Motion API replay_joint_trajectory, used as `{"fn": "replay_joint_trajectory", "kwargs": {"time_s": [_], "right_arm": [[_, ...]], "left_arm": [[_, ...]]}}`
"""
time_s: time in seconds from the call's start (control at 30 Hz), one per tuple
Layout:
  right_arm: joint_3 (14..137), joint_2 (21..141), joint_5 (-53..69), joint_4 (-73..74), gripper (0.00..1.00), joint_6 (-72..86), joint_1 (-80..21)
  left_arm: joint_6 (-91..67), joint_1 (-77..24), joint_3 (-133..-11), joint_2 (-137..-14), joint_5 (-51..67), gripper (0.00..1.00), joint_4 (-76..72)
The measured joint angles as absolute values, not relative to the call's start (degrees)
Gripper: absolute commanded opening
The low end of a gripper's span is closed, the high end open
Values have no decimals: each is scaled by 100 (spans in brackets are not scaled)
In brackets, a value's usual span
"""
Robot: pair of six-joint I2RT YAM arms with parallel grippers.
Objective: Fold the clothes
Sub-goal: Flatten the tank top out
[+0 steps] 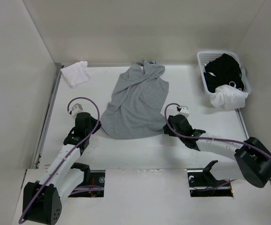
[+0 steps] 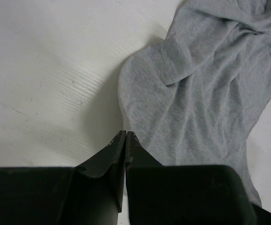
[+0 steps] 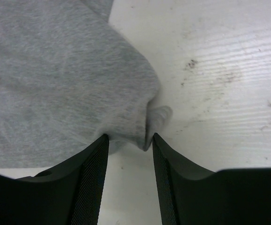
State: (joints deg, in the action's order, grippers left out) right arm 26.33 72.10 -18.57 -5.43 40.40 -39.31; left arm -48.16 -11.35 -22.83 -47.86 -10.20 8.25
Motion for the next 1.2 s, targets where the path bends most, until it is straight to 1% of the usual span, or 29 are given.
{"fn": "replay_joint_trajectory", "kwargs": {"time_s": [0.1, 0.2, 0.3, 0.37, 0.43, 0.6, 0.67, 0.77, 0.83, 0.9, 0.97, 1.07, 1.2], "right_arm": [[2759, 7332, -2021, -558, 42, 3898, -4062], [2851, 7483, -2171, -548, 41, 3747, -4097], [3048, 7627, -2383, -395, 46, 3640, -4163], [3212, 7629, -2504, -183, 52, 3621, -4250], [3343, 7599, -2587, 25, 57, 3629, -4296], [3369, 7417, -2742, 320, 58, 3640, -4320], [3369, 7432, -2742, 305, 56, 3629, -4313], [3369, 7559, -2606, 207, 48, 3592, -4276], [3371, 7712, -2434, 132, 38, 3566, -4219], [3371, 7852, -2233, 56, 23, 3553, -4134], [3367, 7887, -2095, -3, 16, 3553, -4088], [3336, 7693, -1975, -47, 13, 3579, -4112], [3286, 6803, -1653, 421, 13, 3793, -4504]], "left_arm": [[-4816, -1219, -2283, -4947, -998, 0, 742], [-4816, -1282, -2283, -5050, -985, 0, 628], [-4818, -1350, -2283, -5105, -989, 0, 569], [-4818, -1406, -2283, -5116, -991, 0, 563], [-4816, -1431, -2283, -5116, -991, 0, 548], [-4794, -1417, -2285, -5118, -996, 0, 530], [-4775, -1376, -2290, -5118, -996, 0, 530], [-4766, -1247, -2314, -5116, -998, 0, 534], [-4770, -1116, -2375, -5111, -1002, 0, 534], [-4772, -982, -2475, -5109, -1000, 0, 530], [-4775, -908, -2585, -5109, -1004, 0, 491], [-4775, -937, -2731, -5111, -996, 0, 408], [-4770, -989, -2834, -5111, -991, 0, 327]]}}
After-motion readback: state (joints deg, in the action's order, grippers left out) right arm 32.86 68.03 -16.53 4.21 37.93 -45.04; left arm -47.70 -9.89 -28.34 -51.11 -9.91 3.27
